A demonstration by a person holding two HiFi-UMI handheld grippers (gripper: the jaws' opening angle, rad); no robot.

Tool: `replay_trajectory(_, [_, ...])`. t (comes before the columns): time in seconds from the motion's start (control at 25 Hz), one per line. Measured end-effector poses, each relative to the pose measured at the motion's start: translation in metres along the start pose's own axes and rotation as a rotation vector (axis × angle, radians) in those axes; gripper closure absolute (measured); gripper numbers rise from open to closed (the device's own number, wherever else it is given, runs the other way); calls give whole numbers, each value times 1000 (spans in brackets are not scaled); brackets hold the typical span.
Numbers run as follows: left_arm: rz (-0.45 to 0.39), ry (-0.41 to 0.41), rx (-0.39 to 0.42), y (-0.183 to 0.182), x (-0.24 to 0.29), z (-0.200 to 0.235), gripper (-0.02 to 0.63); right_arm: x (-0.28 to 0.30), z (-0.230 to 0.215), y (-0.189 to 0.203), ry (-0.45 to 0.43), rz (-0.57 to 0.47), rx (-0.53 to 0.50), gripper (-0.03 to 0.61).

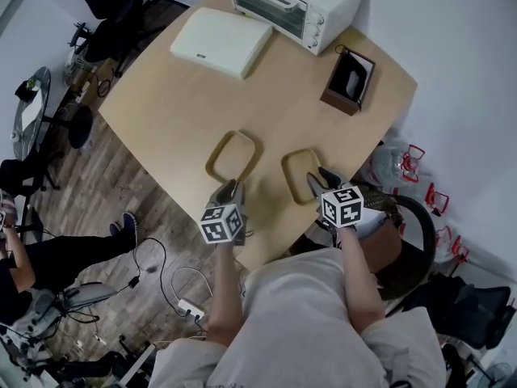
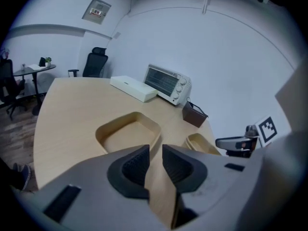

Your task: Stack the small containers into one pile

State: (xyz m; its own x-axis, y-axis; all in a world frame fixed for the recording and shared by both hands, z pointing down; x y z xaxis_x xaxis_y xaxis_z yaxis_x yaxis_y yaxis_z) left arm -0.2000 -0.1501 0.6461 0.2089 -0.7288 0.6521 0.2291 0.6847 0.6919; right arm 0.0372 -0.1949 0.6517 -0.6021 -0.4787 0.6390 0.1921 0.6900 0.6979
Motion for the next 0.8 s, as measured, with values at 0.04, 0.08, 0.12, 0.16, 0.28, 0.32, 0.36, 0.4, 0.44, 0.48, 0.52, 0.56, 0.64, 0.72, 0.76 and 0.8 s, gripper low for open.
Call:
replay_trajectory(0.04, [-8, -27, -14, -1, -2, 8, 537, 1, 3, 0, -6, 4, -8, 428])
replay_trajectory(0.08, [-17, -55, -29, -2, -4, 17, 537, 3, 6, -1, -11, 8, -15, 428])
replay_trajectory(0.12, [-27, -86, -46, -3, -6, 24, 537, 4, 9, -2, -15, 9, -21, 428])
replay_trajectory(0.16, [-38, -119, -62, -5, -8, 32, 537, 5, 11, -3, -19, 10, -27, 428])
replay_trajectory(0.28, [-70, -237, -123, -8, -13, 56, 537, 7, 16, -6, -25, 10, -38, 428])
replay_trajectory(0.32, [-74, -280, -150, -7, -13, 64, 537, 8, 17, -7, -27, 9, -40, 428])
replay_trajectory(0.36, [-75, -321, -180, -6, -13, 73, 537, 9, 17, -8, -29, 8, -43, 428])
replay_trajectory(0.4, [-74, -356, -210, -5, -13, 80, 537, 9, 18, -10, -31, 7, -45, 428])
replay_trajectory(0.44, [-73, -384, -235, -4, -12, 86, 537, 10, 19, -11, -32, 6, -47, 428])
replay_trajectory(0.48, [-70, -404, -256, -3, -11, 90, 537, 10, 20, -11, -33, 6, -48, 428])
replay_trajectory(0.52, [-66, -416, -273, -2, -9, 93, 538, 10, 21, -12, -33, 7, -50, 428])
replay_trajectory(0.56, [-61, -424, -289, -1, -7, 95, 538, 9, 23, -12, -34, 8, -51, 428])
replay_trajectory(0.64, [-55, -431, -325, 1, -5, 98, 537, 11, 27, -11, -40, 12, -55, 428])
replay_trajectory(0.72, [-53, -431, -359, 1, -3, 100, 539, 14, 31, -10, -49, 18, -56, 430])
replay_trajectory(0.76, [-49, -429, -370, 1, -2, 99, 540, 16, 31, -10, -51, 21, -56, 428])
replay_trajectory(0.8, [-47, -425, -376, 1, -1, 98, 540, 18, 32, -10, -53, 23, -56, 428])
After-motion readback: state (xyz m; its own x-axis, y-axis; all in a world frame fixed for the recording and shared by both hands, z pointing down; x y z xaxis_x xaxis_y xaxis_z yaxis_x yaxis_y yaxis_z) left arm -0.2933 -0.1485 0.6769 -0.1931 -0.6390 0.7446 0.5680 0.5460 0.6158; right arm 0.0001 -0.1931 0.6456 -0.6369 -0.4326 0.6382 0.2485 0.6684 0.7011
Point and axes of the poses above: the fingertips, and each gripper's own axes: x forward along the fingers, z to its left, y out of its underside, the point moved 2 cm from there along -x, backward along the fingers, and after that the axes turned 3 degrees about -y, right-handed, at the moved point
